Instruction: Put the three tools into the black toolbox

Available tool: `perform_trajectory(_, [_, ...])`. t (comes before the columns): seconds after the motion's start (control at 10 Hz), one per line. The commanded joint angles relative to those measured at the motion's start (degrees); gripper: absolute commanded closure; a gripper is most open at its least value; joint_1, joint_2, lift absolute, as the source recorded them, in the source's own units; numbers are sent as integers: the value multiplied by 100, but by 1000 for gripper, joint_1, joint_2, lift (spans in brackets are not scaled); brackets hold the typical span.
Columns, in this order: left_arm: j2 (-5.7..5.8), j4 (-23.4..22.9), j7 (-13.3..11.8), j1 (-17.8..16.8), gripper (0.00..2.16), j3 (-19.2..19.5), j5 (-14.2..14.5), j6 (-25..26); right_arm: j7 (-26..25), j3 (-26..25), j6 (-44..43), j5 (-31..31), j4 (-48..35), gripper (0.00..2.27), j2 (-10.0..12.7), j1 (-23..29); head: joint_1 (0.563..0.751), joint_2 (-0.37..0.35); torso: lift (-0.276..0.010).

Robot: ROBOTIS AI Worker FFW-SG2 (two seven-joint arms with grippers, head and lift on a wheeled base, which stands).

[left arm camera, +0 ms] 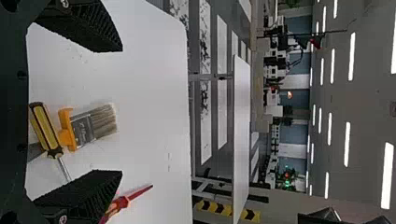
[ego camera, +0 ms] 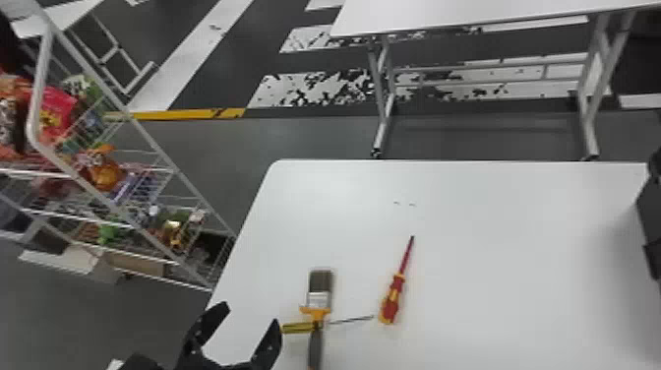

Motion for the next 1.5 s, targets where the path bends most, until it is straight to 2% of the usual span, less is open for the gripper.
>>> perform_trajectory(0.0, [0,297,-15,-180,63,31,3,-86,0,7,-71,0,35,103,0,9,695,350,-51])
perform_trajectory(0.3, [0,965,-209,-576,63,4,3,-367,0,7,-212,0,17,103,0,61,695,350,-51])
perform_trajectory(0.4, [9,1212,-367,-708,63,4,3,-596,0,7,-230,9,0,103,0,79,695,350,-51])
perform_trajectory(0.6, [53,1299,-780,-787,63,84,-5,-719,0,42,-265,70,-18,103,0,96,695,350,-51])
perform_trajectory(0.7, [79,1255,-1026,-795,63,277,-5,-701,0,78,-265,114,-9,103,0,96,695,350,-51])
perform_trajectory(0.9, [202,1238,-1703,-848,63,769,21,-596,0,78,-247,114,0,103,0,96,695,350,-51])
perform_trajectory(1.0, [264,1176,-2037,-875,63,1024,12,-314,0,78,-265,123,8,103,0,96,695,350,-51])
perform_trajectory(1.1, [369,1088,-2494,-910,70,1244,-14,72,0,78,-282,123,8,103,-9,88,695,350,-51])
perform_trajectory(1.2, [440,983,-2722,-910,70,1393,-41,283,0,78,-282,123,17,103,-9,79,695,350,-51])
perform_trajectory(1.3, [572,930,-2933,-910,66,1463,-93,529,0,78,-300,114,43,103,-9,61,695,350,-51])
perform_trajectory(1.4, [633,930,-3030,-910,66,1472,-208,512,0,78,-405,97,114,103,-9,35,695,350,-51])
